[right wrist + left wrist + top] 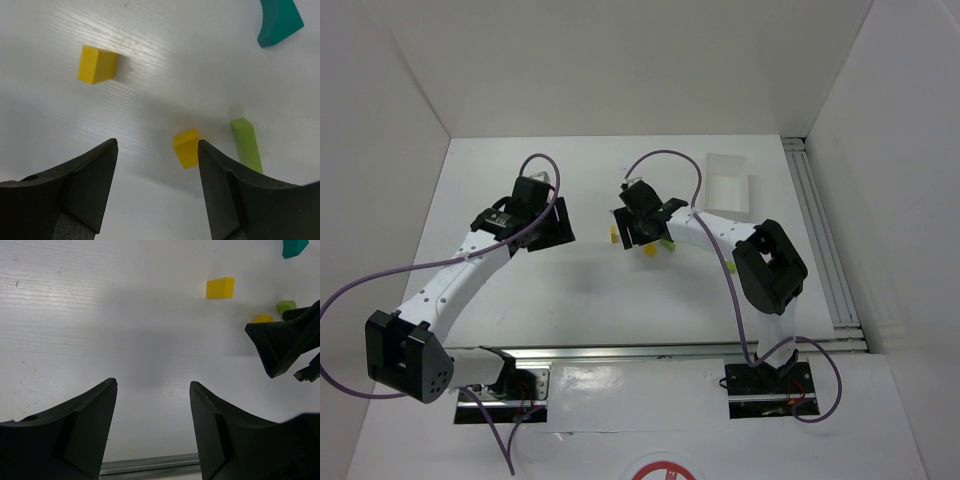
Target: Build the wood block tower
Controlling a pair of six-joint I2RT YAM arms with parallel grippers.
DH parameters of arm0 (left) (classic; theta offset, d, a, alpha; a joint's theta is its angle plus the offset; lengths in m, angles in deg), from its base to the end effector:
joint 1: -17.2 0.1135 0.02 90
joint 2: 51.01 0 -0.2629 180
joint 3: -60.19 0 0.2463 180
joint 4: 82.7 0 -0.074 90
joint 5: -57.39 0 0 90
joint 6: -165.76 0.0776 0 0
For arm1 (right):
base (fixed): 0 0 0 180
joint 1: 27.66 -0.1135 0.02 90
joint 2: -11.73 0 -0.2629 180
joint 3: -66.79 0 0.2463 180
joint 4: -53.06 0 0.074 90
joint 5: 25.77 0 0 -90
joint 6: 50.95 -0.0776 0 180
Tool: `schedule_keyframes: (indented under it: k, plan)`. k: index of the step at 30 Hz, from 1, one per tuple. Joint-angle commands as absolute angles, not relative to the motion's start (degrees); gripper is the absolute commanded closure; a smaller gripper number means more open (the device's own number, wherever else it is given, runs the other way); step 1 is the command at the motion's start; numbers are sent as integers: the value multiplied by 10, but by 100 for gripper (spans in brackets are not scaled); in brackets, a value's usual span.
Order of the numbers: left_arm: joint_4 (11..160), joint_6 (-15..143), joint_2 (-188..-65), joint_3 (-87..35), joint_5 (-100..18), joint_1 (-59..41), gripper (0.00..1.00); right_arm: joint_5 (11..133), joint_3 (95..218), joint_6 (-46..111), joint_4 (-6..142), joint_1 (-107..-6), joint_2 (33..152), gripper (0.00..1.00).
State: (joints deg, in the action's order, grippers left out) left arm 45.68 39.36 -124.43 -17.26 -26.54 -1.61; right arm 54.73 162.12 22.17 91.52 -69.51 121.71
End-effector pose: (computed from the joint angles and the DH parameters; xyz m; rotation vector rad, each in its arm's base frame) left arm 0.2796 -0.0866 0.2712 -0.4192 2.3837 -0.3213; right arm 0.3352 0.2830 0.1779 -0.4715 2.4489 0.2272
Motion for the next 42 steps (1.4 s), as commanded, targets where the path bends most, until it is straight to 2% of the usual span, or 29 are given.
schedule_keyframes:
  k: [1, 8, 13, 19, 26, 27, 32, 36, 42]
  plan:
    - [458, 404, -1237, -174, -271, -13, 28, 525, 1594, 232, 917, -689, 1212, 28]
    - [464, 410, -1249, -179, -282, -13, 28, 535, 1575, 245, 917, -689, 1219, 26]
    - [464, 410, -1249, -179, -282, -13, 28, 547, 1575, 256, 905, -673, 1238, 35]
    - [464, 415, -1254, -179, -282, -13, 29, 533, 1581, 256, 905, -668, 1244, 38]
    - [464, 415, -1254, -179, -282, -13, 29, 547, 1570, 257, 905, -668, 1226, 63]
    - [464, 415, -1254, -179, -282, -13, 29, 553, 1570, 251, 905, -668, 1226, 64]
    - [464, 415, -1254, -179, -282, -13, 29, 561, 1588, 150, 905, -668, 1232, 65]
    - [464, 410, -1254, -179, -282, -13, 29, 520, 1603, 20, 905, -687, 1258, 64]
    - [458, 410, -1242, -179, -277, -13, 29, 528, 1615, -33, 891, -693, 1269, 61]
